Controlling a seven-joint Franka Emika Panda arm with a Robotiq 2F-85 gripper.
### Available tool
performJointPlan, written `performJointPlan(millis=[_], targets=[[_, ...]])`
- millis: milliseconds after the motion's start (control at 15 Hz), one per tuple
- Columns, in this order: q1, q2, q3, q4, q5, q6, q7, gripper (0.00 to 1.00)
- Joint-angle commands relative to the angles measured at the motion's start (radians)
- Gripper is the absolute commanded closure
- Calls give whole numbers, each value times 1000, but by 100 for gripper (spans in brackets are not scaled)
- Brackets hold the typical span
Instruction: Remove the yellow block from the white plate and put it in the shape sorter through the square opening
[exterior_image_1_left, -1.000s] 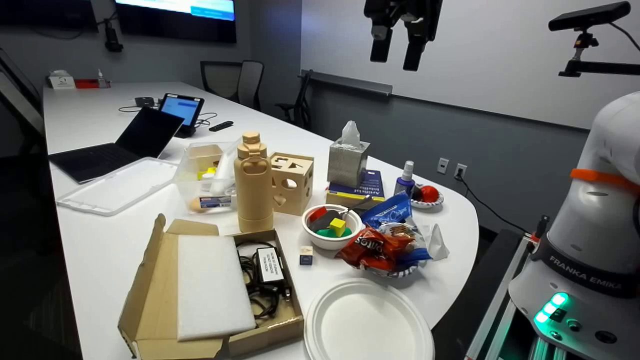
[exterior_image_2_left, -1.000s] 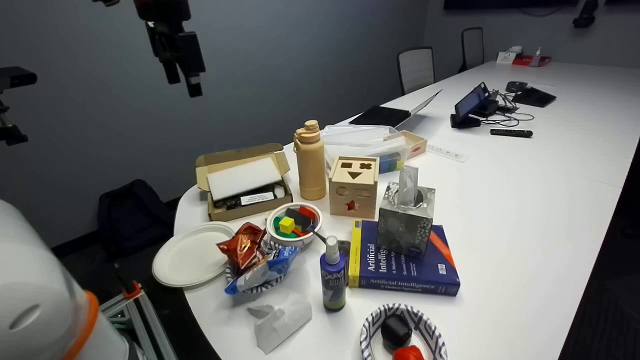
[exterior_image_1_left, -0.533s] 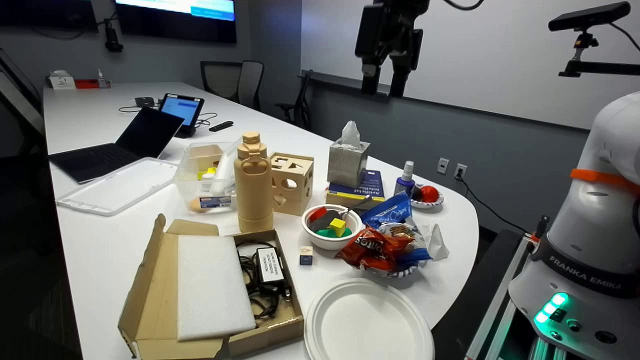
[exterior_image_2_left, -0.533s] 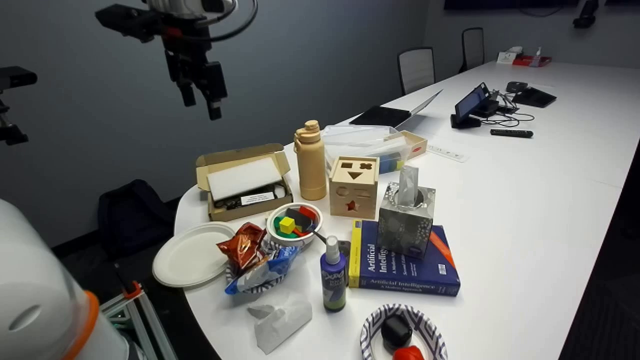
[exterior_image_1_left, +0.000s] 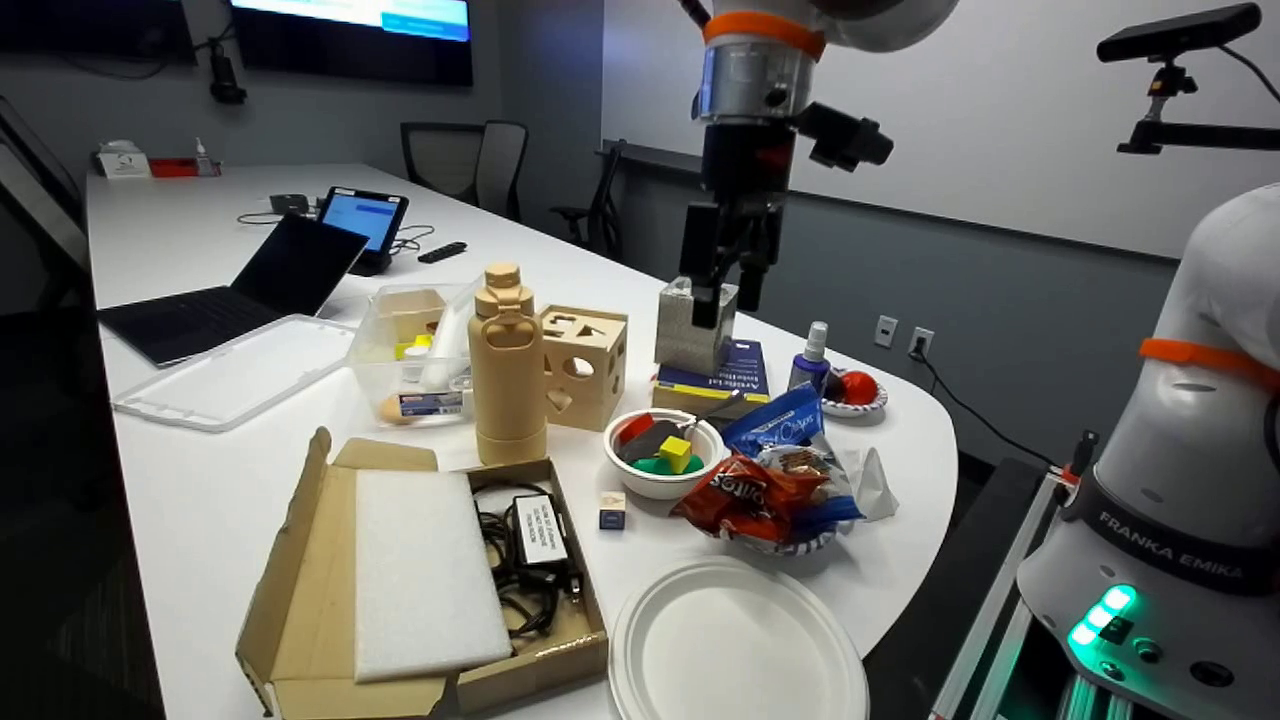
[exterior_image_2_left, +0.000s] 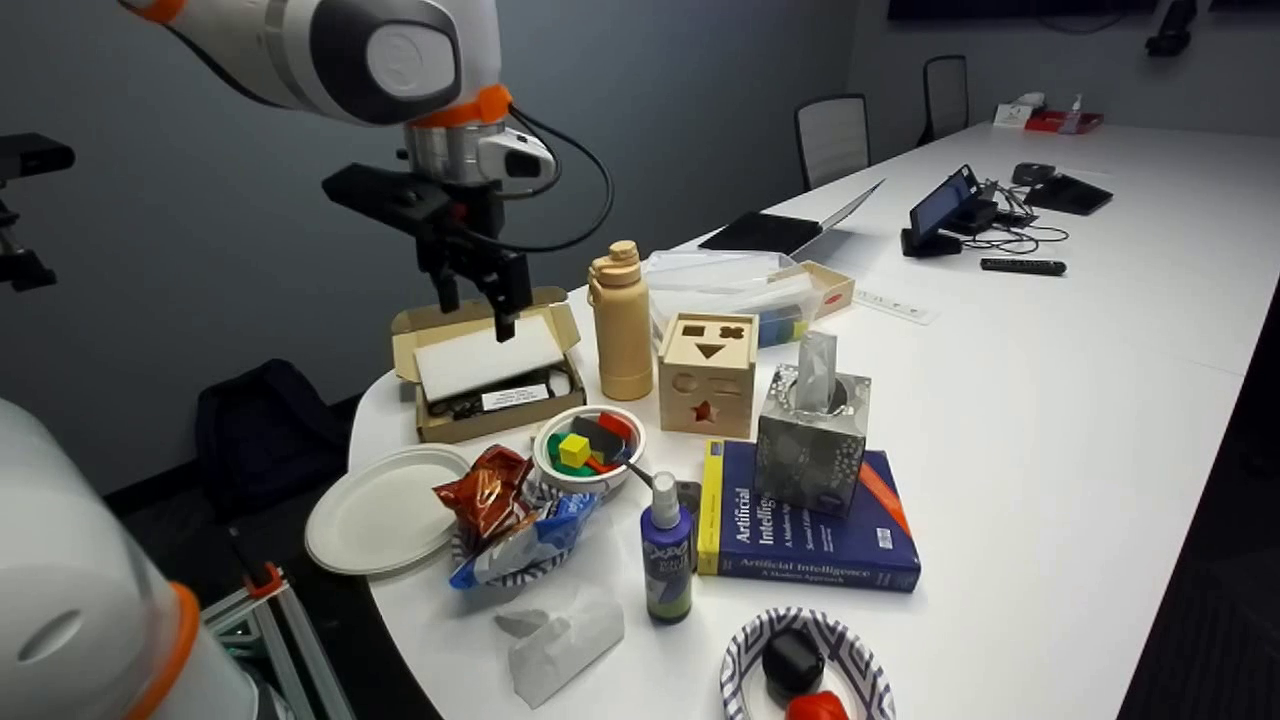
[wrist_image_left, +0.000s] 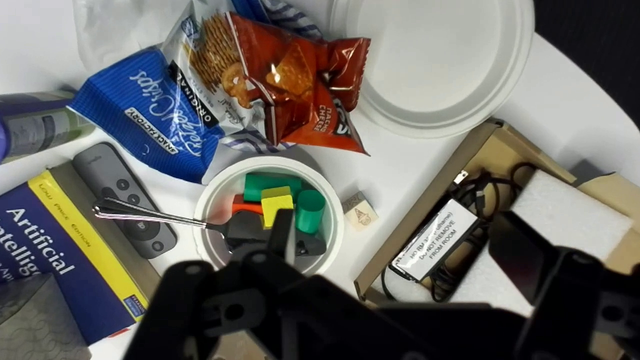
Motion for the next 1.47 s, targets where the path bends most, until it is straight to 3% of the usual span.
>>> performJointPlan(millis=[0, 467, 1400], targets=[[-8, 129, -31, -4, -27, 142, -41, 0], [-20, 341, -71, 4, -72, 297, -89, 0], [-28, 562, -63, 67, -66, 401, -150, 0]])
